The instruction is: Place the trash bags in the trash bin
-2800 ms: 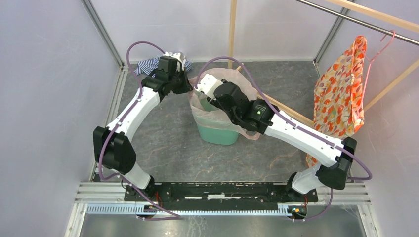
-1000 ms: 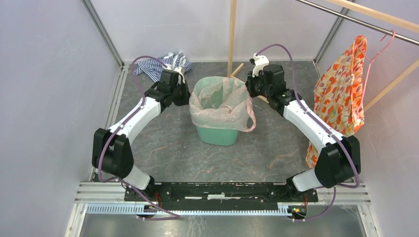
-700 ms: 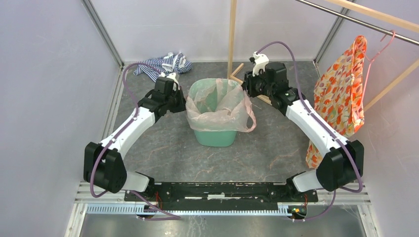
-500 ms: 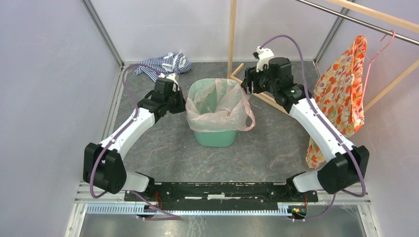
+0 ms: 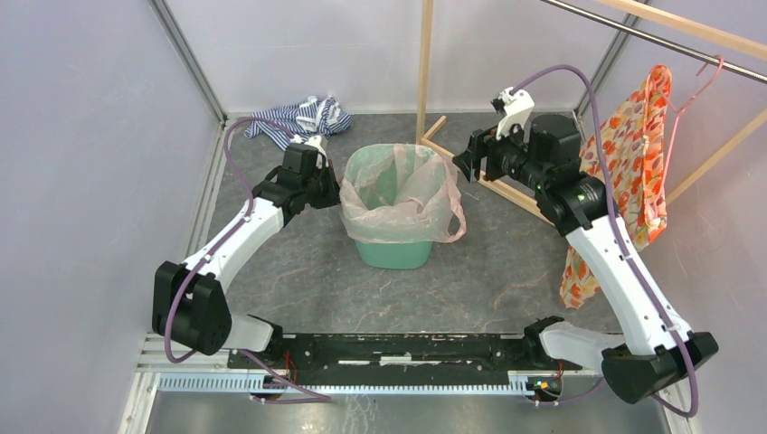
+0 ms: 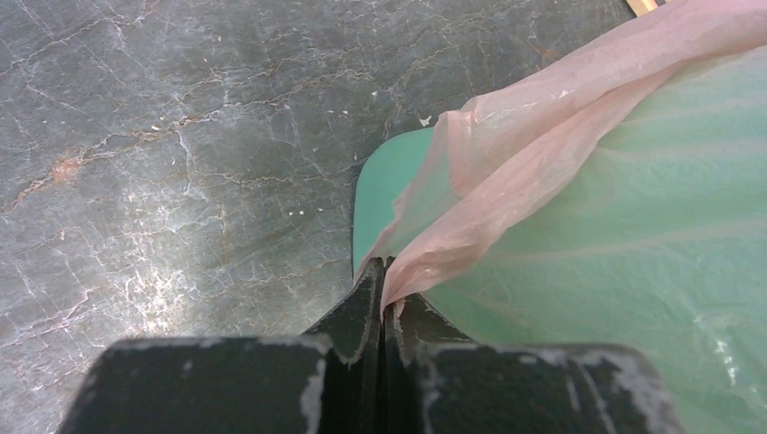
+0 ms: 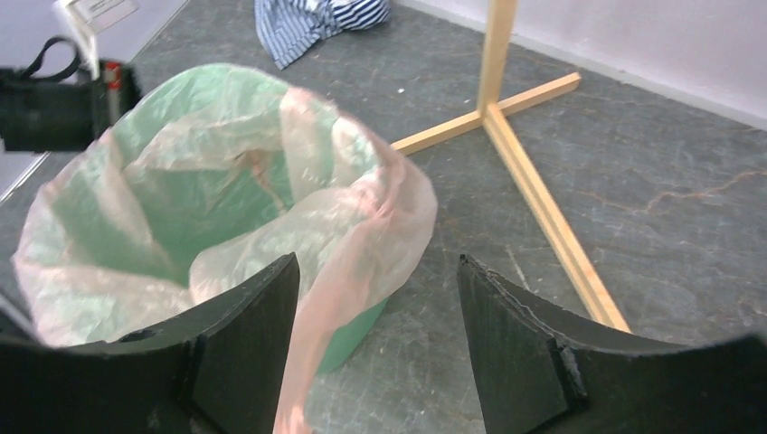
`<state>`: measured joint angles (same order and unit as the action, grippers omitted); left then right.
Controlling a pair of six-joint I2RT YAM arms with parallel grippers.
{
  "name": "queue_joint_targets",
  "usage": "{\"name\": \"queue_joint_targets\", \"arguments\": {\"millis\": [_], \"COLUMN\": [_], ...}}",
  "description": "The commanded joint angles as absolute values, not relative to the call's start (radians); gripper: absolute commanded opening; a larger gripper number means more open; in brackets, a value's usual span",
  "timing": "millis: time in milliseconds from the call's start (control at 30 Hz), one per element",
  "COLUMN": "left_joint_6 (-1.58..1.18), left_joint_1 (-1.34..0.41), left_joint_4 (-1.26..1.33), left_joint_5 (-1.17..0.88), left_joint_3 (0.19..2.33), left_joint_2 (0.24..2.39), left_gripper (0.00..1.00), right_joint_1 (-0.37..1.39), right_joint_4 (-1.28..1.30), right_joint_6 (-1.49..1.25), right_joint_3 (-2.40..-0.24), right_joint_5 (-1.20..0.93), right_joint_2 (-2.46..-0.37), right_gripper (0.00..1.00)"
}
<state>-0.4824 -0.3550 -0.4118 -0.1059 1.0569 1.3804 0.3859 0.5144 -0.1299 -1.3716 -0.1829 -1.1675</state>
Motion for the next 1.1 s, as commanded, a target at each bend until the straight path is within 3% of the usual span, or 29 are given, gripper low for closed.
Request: {"name": "queue_joint_targets", "arguments": {"millis": [0,200,267,400,600,700,1067], "left_joint_6": [-0.508,-0.508,-0.508,-0.504,-0.503,-0.506,-0.529], "left_joint_1": [-0.352,-0.353,-0.352,-0.352,-0.352,-0.353,-0.351], "left_joint_4": [-0.373,-0.370,-0.371,-0.377,-0.381,-0.380,-0.362], "left_joint_5": [-0.095,-0.096,-0.094,-0.089,-0.078,-0.077,-0.015], "left_joint_3": [1.059,1.062,1.065,1.074,1.071,1.057,0.971], "left_joint_2": [1.364,1.376,1.377,1.382,1.394,1.399,1.414], "left_gripper": [0.02,0.02,0.02,0.02,0.02,0.02,0.02], "right_joint_1": [0.411,0.487,0.487,0.488,0.488,0.487,0.488], "right_joint_4": [0.521,0.542,0.536,0.543,0.514,0.503,0.358], "right_joint_6": [-0.137,-0.139,-0.149,-0.182,-0.225,-0.222,-0.259], "right_joint_3": [-1.292,-1.225,-1.199,-1.162,-1.051,-0.973,-0.680], "right_joint_5": [-0.287,-0.191,-0.175,-0.065,0.037,0.093,0.184], "right_joint_2": [-1.106,-1.071,-1.054,-1.033,-1.003,-1.007,-1.039], "right_gripper": [0.69,0.61,0.53,0.27,0.04,0.00,0.00]}}
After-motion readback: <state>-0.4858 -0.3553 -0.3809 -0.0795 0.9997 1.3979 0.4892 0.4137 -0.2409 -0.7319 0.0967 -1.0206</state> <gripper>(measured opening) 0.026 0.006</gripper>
